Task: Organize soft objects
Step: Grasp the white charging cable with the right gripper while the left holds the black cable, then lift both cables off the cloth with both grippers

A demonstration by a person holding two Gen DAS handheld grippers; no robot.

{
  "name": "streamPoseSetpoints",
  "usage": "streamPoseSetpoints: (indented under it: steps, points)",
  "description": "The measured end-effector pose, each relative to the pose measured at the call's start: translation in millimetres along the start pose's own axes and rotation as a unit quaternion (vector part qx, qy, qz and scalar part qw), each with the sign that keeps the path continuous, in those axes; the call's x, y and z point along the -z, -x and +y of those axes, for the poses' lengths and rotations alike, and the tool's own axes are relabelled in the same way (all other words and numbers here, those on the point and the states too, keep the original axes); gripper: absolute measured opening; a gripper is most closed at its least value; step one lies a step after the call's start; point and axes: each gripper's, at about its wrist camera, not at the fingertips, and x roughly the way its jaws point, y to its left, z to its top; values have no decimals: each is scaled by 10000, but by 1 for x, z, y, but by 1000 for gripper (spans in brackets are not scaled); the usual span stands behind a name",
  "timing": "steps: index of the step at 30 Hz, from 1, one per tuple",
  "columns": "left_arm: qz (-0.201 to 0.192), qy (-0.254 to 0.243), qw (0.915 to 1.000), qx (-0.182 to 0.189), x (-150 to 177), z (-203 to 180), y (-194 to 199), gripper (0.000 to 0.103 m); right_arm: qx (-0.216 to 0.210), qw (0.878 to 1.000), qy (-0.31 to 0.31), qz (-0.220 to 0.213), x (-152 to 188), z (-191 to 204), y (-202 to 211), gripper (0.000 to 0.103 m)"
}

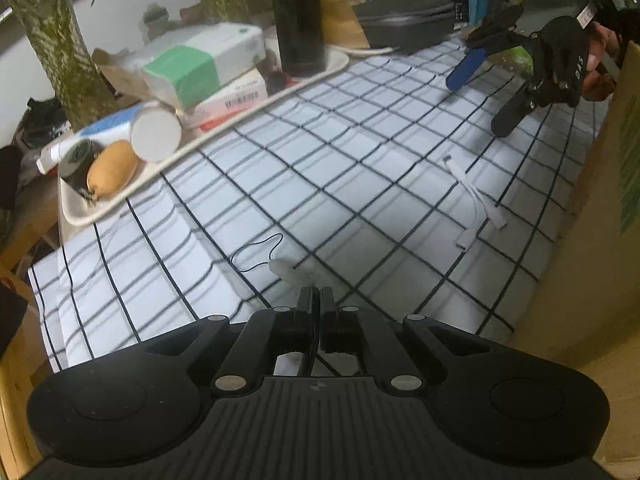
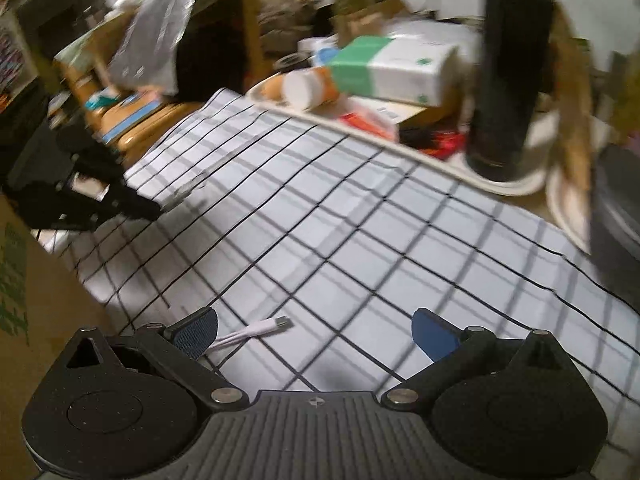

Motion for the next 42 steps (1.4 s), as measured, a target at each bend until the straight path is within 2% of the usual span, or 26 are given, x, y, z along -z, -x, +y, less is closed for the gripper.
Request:
streamPoseSetpoints:
  steps: [4,7,11,13,15,22,29,31,37,40,42]
  points:
    - [107,225,9995,-185,5,3,-6,6,-136,9983,523,209,-2,8,-19,92]
    - [63,315,9994,-117,8,5,-6,11,-172,9940,1034,324,-3,18,-29,90]
    - [33,359,9993,-117,8,6,-5,12,-244,9846,1671,446,-3,29,-41,86]
    - [2,402,9991,-118,8,6,-5,13,-275,9795,1924,532,-2,33,-47,76]
    - [-19,423,9990,-116,9,6,-5,13,-350,9766,2059,510,-2,35,-49,73]
    - [-63,501,9987,-105,9,8,-5,14,-423,9773,2033,418,-7,37,-49,42]
    - [-92,506,9986,-131,9,8,-5,14,-723,9891,1282,18,-21,27,-43,52]
    - [-94,496,9986,-136,9,8,-5,14,-697,9906,1179,-34,-24,28,-45,61]
    - [-98,506,9986,-136,9,8,-5,14,-510,9829,1749,270,-11,42,-58,62]
    - [-99,498,9986,-138,9,8,-5,14,-462,9835,1728,272,-8,35,-54,63]
    - [-101,499,9986,-136,9,8,-5,14,-235,9847,1711,218,-7,29,-50,64]
